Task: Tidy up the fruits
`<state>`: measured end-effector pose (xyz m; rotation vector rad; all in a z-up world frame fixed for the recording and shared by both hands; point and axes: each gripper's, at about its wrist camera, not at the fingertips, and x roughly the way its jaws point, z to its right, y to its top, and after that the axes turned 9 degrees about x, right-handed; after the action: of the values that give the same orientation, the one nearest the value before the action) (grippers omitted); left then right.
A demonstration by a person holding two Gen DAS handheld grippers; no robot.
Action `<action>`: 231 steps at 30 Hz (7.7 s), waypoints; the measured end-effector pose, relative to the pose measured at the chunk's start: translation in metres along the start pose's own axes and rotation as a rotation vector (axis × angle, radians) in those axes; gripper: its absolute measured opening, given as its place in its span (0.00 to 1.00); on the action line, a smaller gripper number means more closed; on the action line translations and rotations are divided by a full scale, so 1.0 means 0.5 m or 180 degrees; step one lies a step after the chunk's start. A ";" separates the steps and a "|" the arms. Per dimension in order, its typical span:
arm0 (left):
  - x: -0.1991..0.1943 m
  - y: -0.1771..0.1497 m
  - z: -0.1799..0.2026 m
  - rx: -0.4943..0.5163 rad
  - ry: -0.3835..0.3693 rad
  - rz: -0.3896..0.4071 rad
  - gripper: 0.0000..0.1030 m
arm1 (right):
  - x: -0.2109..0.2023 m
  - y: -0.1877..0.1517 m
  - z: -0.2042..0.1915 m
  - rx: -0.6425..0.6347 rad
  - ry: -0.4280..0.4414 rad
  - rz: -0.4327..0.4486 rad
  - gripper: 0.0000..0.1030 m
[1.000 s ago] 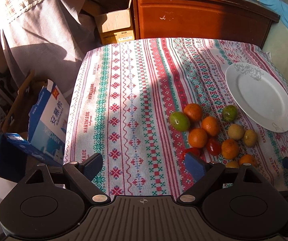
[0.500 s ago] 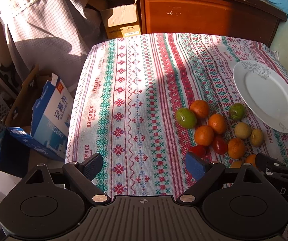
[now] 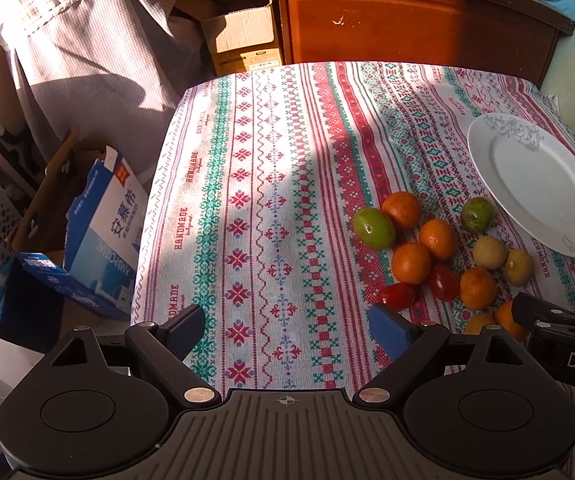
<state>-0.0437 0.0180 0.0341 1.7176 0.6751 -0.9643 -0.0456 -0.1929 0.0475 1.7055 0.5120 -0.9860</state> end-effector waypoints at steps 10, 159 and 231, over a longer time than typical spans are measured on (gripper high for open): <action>0.007 -0.003 0.004 0.0016 0.0041 -0.0040 0.88 | 0.003 -0.007 -0.013 -0.0151 -0.0032 -0.0014 0.97; 0.072 0.144 0.233 0.0379 -0.1365 0.0952 0.38 | 0.051 0.067 0.243 0.0991 0.0811 0.0657 0.34; 0.019 -0.081 0.151 0.0335 -0.1132 0.0825 0.25 | 0.080 -0.009 0.114 0.0155 0.1454 0.0276 0.31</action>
<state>-0.0928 -0.0399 -0.0068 1.6187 0.1683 -1.0969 -0.0470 -0.2489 0.0062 1.9880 0.7046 -0.5461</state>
